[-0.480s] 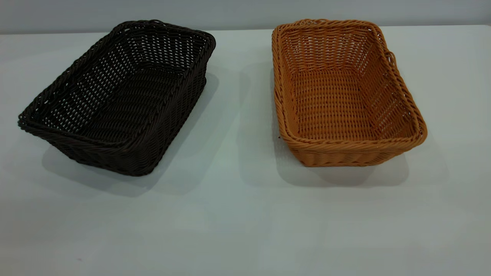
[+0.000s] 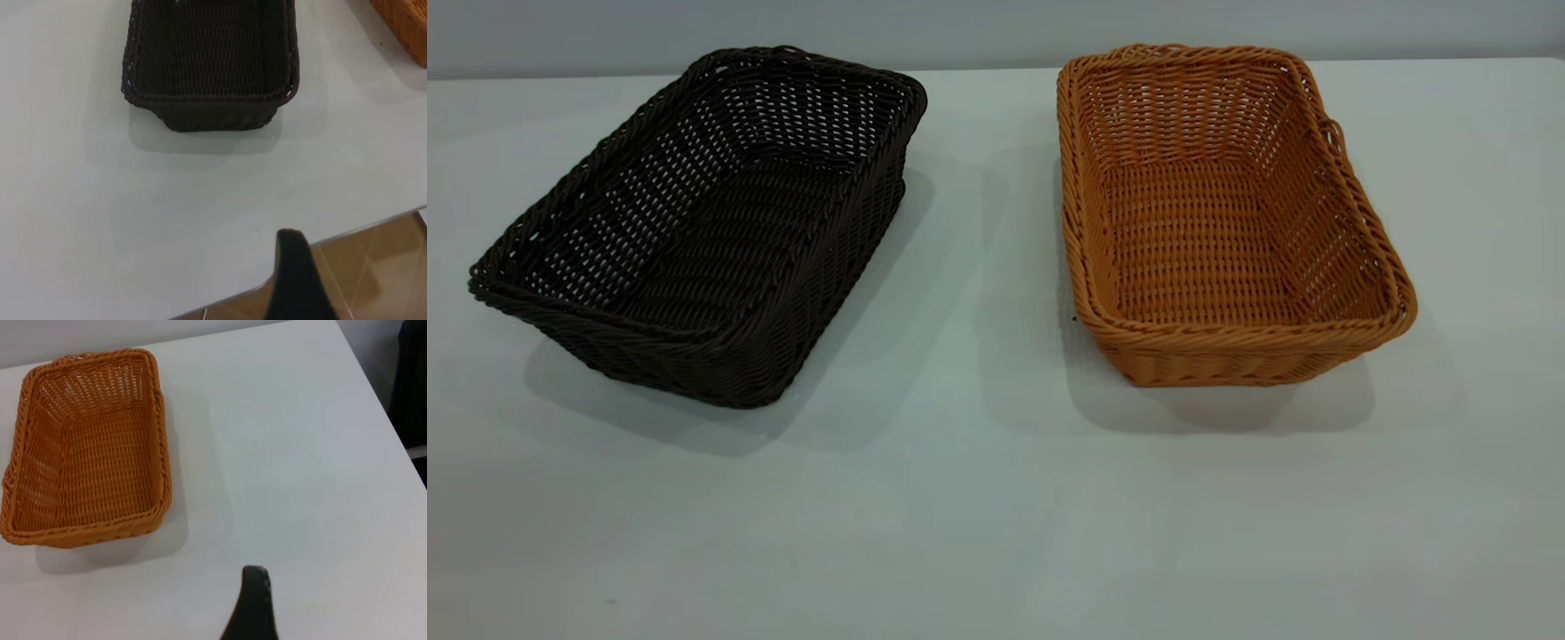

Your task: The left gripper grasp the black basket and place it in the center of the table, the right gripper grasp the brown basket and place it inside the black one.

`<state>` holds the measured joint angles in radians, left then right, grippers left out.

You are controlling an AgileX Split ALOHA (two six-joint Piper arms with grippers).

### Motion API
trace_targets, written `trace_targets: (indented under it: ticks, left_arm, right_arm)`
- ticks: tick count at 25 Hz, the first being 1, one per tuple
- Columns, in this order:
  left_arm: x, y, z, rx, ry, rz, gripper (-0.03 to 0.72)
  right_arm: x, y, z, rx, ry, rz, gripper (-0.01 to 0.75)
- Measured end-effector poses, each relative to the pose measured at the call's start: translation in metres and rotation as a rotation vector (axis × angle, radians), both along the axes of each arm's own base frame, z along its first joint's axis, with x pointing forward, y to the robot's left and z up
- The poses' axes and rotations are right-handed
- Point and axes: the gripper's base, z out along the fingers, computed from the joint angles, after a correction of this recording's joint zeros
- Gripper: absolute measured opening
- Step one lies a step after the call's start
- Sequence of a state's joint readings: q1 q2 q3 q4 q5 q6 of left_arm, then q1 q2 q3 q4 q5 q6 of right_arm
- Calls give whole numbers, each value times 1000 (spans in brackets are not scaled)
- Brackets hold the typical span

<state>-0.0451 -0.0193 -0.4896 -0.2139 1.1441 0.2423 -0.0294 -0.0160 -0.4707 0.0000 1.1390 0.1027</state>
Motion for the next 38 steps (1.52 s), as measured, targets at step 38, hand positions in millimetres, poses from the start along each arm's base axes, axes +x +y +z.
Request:
trace_targets:
  ticks: [38]
  left_arm:
    - [88,6,64,-11,-19,142,458]
  right_arm:
    - [15,0,40,25,18,-16,604]
